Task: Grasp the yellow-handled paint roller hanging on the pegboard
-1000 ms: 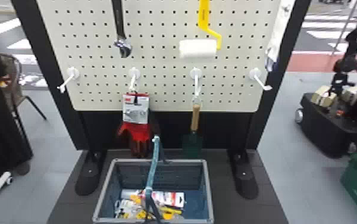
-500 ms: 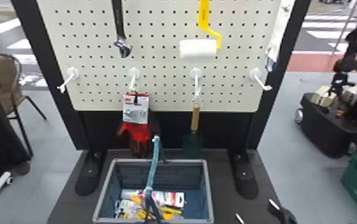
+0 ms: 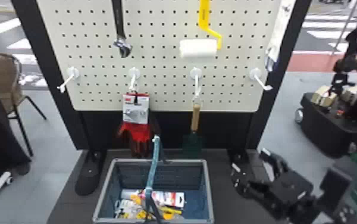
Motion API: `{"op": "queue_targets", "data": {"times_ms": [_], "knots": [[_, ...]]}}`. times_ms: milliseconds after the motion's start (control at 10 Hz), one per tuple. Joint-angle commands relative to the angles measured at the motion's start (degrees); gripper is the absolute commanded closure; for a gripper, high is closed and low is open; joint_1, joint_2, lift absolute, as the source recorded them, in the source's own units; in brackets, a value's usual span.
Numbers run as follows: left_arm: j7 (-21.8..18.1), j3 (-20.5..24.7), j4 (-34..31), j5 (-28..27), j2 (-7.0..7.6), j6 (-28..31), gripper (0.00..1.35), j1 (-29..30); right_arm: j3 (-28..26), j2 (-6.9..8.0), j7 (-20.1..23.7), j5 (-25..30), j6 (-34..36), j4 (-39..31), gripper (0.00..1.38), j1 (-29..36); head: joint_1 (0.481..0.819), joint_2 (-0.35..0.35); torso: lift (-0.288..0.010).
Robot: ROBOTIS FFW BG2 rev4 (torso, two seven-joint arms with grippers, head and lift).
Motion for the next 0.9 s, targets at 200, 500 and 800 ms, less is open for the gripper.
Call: {"op": "queue_targets", "data": {"times_ms": [200, 500, 800], "knots": [[0.53, -1.61, 0.00, 0.14, 2.28, 1.35, 0.15, -2.82, -1.60, 0.53, 4.47, 0.52, 5.03, 3.48, 0.30, -11.97, 0.549, 0.000, -0.100], [0.53, -3.46, 0.00, 0.31, 3.16, 2.06, 0.15, -4.05, -1.60, 0.53, 9.39, 0.87, 7.58, 5.59, 0.30, -22.30, 0.549, 0.000, -0.100], [0.53, -4.60, 0.00, 0.75, 3.33, 2.67, 0.15, -4.05, -1.07, 0.53, 12.65, 1.40, 9.16, 10.37, 0.31, -33.38, 0.549, 0.000, -0.100]]}}
